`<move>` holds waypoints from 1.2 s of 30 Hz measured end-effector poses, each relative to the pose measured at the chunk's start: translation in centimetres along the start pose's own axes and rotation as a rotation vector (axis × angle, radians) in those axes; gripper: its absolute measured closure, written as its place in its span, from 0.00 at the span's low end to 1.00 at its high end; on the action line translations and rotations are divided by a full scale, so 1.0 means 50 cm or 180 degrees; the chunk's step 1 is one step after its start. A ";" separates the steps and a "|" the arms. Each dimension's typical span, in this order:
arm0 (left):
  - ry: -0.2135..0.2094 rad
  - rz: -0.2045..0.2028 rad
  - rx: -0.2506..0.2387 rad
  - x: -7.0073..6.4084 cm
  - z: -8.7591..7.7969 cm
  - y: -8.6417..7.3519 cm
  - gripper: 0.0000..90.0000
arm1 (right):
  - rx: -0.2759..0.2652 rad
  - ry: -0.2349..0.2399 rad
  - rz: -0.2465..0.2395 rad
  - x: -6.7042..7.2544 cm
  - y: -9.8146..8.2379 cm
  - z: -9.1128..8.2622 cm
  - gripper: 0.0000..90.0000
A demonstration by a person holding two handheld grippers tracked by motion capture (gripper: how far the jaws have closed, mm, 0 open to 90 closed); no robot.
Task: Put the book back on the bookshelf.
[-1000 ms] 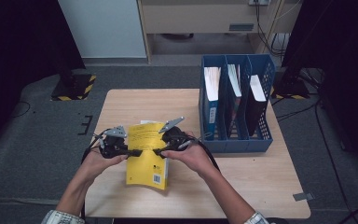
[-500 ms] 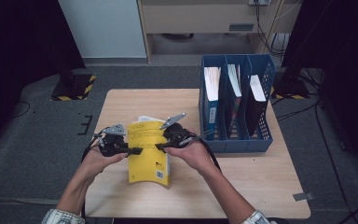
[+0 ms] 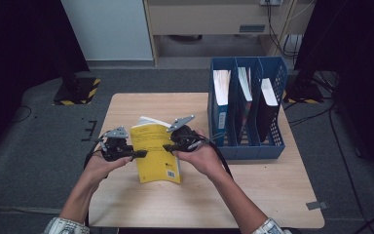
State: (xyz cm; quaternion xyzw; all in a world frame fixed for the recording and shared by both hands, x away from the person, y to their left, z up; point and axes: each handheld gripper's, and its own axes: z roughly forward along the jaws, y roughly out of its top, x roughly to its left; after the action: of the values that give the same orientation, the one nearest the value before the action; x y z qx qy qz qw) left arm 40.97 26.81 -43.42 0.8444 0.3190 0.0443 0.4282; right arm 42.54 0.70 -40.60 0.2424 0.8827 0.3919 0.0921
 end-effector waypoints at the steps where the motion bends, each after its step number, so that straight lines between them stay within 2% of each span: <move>1: 0.0020 -0.0006 -0.0012 0.000 0.001 0.001 0.86 | 0.0001 -0.0022 -0.0021 -0.001 0.002 -0.001 0.78; 4: 0.0058 -0.0018 -0.0018 0.002 0.002 0.002 0.86 | 0.0009 -0.0071 -0.0070 0.001 0.009 -0.003 0.78; 17: 0.0054 -0.0038 -0.0026 0.002 0.001 0.001 0.87 | -0.0007 -0.0074 -0.0168 0.006 0.021 -0.002 0.70; 20: 0.0066 -0.0035 -0.0023 0.002 0.002 0.002 0.87 | -0.0012 -0.0113 -0.0195 0.006 0.023 -0.002 0.73; 22: 0.0080 -0.0033 -0.0023 0.001 0.003 0.003 0.87 | -0.0023 -0.0103 -0.0140 0.004 0.023 -0.001 0.74; 30: 0.0138 -0.0066 -0.0097 0.006 0.004 0.007 0.86 | -0.0090 -0.0148 -0.0148 -0.003 0.023 -0.007 0.80; 36: 0.0141 -0.0049 -0.0131 0.006 0.002 0.002 0.83 | -0.0106 -0.0131 -0.0215 -0.001 0.020 -0.011 0.81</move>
State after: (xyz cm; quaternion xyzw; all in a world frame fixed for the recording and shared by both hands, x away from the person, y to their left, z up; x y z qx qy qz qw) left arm 41.28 26.87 -43.48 0.8317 0.3339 0.0662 0.4387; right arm 42.72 0.89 -39.49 0.2188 0.8817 0.3982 0.1275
